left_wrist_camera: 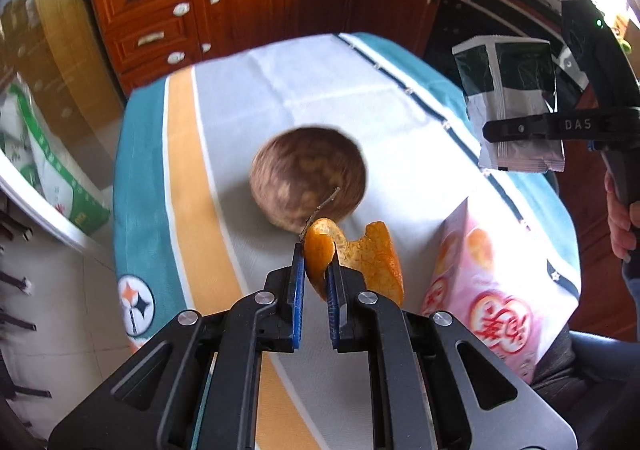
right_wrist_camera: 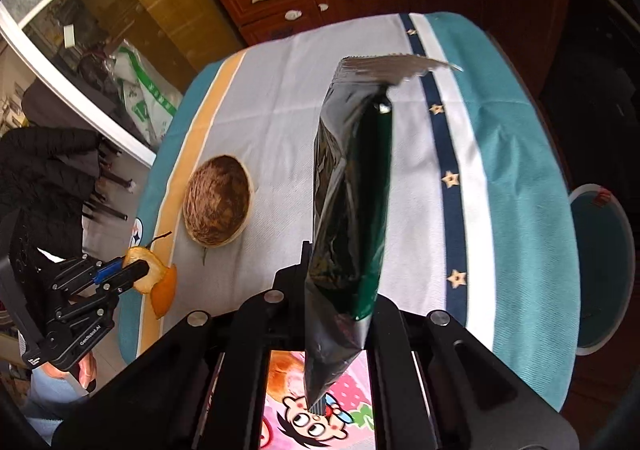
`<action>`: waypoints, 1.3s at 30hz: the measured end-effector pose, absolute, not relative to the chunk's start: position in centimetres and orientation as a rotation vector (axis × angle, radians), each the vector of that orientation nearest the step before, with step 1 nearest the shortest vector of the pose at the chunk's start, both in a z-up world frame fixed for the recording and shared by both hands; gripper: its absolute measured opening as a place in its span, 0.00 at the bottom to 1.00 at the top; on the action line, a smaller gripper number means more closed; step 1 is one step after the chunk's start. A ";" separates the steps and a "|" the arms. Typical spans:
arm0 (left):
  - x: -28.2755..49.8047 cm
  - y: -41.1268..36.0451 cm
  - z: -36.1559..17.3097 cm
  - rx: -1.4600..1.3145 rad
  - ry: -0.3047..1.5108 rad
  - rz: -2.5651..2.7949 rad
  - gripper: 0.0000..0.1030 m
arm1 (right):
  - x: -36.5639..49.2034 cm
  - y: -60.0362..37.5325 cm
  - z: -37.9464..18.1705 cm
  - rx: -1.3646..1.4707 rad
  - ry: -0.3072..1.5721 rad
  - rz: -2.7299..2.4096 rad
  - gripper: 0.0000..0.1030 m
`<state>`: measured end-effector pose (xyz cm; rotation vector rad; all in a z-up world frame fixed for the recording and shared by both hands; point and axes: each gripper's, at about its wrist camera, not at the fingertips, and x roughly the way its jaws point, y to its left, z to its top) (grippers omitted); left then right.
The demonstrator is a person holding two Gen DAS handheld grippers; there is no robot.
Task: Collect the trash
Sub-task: 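Grasp the green snack bag with the right tool while the left tool grasps orange peel, then carry snack bag and peel over the teal bin and open both tools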
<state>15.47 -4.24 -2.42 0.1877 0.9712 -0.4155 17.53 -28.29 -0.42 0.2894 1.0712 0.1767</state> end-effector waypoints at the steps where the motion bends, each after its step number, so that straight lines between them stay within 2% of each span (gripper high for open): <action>1: 15.5 -4.8 -1.9 0.195 0.964 -0.420 0.10 | 17.2 -29.0 -0.2 0.299 1.061 0.169 0.05; 10: 16.9 -13.6 1.2 0.270 0.920 -0.528 0.10 | 13.2 -36.0 0.2 0.385 1.009 0.082 0.05; 20: 17.0 -27.7 0.8 0.404 0.937 -0.711 0.10 | 8.5 -45.5 -1.0 0.492 0.977 -0.075 0.05; 29: 16.2 -38.5 -1.4 0.507 0.976 -0.836 0.10 | 5.5 -53.1 -4.1 0.587 0.997 -0.193 0.05; 39: 16.9 -47.4 -6.8 0.588 1.058 -0.892 0.10 | 6.4 -58.0 -9.5 0.658 1.097 -0.236 0.08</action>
